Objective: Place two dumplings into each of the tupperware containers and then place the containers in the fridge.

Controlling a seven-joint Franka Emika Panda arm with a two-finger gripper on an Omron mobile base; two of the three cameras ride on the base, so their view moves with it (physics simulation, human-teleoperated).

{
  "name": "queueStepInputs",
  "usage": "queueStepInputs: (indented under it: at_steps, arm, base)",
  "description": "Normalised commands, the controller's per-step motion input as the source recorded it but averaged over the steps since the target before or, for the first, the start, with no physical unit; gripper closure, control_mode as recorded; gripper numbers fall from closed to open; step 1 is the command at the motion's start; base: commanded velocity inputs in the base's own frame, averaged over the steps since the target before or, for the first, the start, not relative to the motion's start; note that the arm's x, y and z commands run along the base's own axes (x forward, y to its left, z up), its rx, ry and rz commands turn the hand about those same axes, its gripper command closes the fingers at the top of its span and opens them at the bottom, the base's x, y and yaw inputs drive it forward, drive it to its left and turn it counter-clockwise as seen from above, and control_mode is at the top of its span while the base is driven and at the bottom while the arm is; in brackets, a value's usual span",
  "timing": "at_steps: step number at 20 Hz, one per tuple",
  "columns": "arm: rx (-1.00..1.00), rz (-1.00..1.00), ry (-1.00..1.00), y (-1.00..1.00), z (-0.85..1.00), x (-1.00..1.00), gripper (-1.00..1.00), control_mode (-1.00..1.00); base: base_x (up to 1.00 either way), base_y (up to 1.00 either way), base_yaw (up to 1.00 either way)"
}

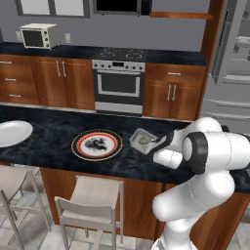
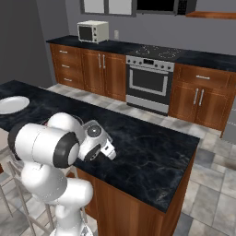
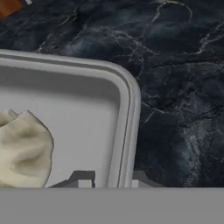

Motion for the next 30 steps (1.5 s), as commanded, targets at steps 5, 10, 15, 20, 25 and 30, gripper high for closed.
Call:
queueStepInputs:
  at_steps: [5, 10, 15, 20, 25, 30]
  arm:
    - [0.11, -0.03, -0.08, 0.0, 0.69, -0.14, 1.0, -1.0]
    - [-0.08, 0.0, 0.14, -0.06, 0.97, -0.45, 1.0, -1.0]
    - [-0.39, 0.0, 0.38, -0.12, 0.65, -0.82, 1.0, -1.0]
    - [-0.22, 0.0, 0.32, -0.08, 0.46, -1.0, 1.0, -1.0]
    - [0.16, 0.04, -0.05, 0.05, 0.02, -0.86, 1.0, -1.0]
    - [0.13, 0.13, -0.05, 0.28, 0.11, -0.49, 1.0, -1.0]
  base:
    - [0.0, 0.0, 0.0]
    - [0.0, 0.0, 0.0]
    - [0.0, 0.0, 0.0]
    - [0.0, 0.0, 0.0]
    - [0.0, 0.0, 0.0]
    - [0.0, 0.0, 0.0]
